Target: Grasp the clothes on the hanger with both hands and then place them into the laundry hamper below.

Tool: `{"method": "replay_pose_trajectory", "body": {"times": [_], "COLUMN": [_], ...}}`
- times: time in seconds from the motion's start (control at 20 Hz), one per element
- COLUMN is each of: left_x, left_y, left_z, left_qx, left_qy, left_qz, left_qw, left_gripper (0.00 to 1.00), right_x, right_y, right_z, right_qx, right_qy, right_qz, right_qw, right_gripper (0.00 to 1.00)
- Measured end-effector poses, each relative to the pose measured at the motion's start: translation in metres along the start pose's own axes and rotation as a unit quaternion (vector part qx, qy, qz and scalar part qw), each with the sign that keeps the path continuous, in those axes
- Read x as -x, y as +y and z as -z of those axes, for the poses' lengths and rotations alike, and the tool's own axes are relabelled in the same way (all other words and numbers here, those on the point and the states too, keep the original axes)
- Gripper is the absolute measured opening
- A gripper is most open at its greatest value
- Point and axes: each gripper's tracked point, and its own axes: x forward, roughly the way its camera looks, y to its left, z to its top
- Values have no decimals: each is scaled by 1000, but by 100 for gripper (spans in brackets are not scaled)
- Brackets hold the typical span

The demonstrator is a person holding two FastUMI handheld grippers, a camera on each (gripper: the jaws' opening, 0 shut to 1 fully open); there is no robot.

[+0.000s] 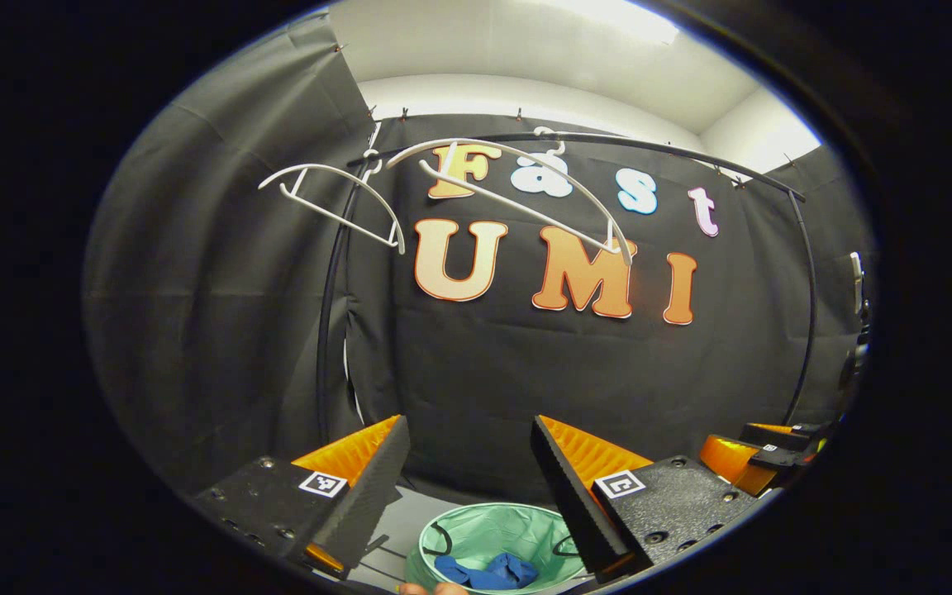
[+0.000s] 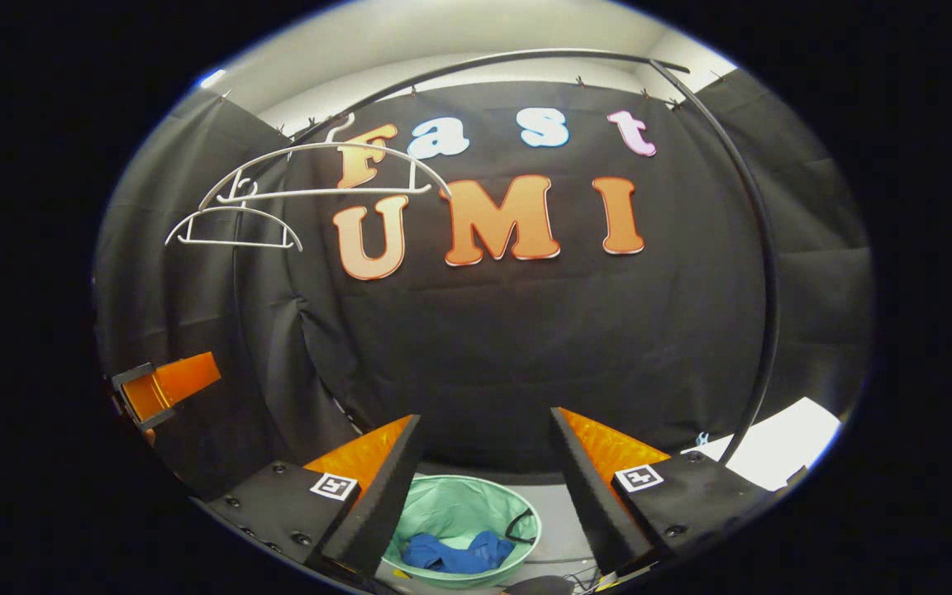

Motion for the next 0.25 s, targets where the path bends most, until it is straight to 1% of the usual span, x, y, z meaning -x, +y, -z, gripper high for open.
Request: {"method": "replay_pose_trajectory", "body": {"times": [0.05, 0.1, 0.15, 0.2, 0.25], "left_x": [1, 2, 2, 1, 0], "left_y": [-1, 0, 1, 2, 3], "left_z": [1, 2, 4, 6, 9], "left_qx": [3, 7, 9, 10, 11], "left_qy": [4, 8, 13, 17, 20], "left_qz": [-1, -1, -3, -4, -5], "left_qw": [1000, 1000, 1000, 1000, 1000], "left_gripper": [94, 90, 94, 94, 94], "right_x": [1, 1, 0, 0, 0], "right_y": [1, 1, 1, 0, -1], "right_z": [-2, -1, 0, 2, 3], "right_qx": [2, 3, 4, 5, 5], "right_qy": [-5, -5, -5, -3, -1], "right_qz": [2, 2, 3, 5, 7], "right_qw": [1000, 1000, 1000, 1000, 1000], "right_gripper": [98, 98, 93, 89, 89]}}
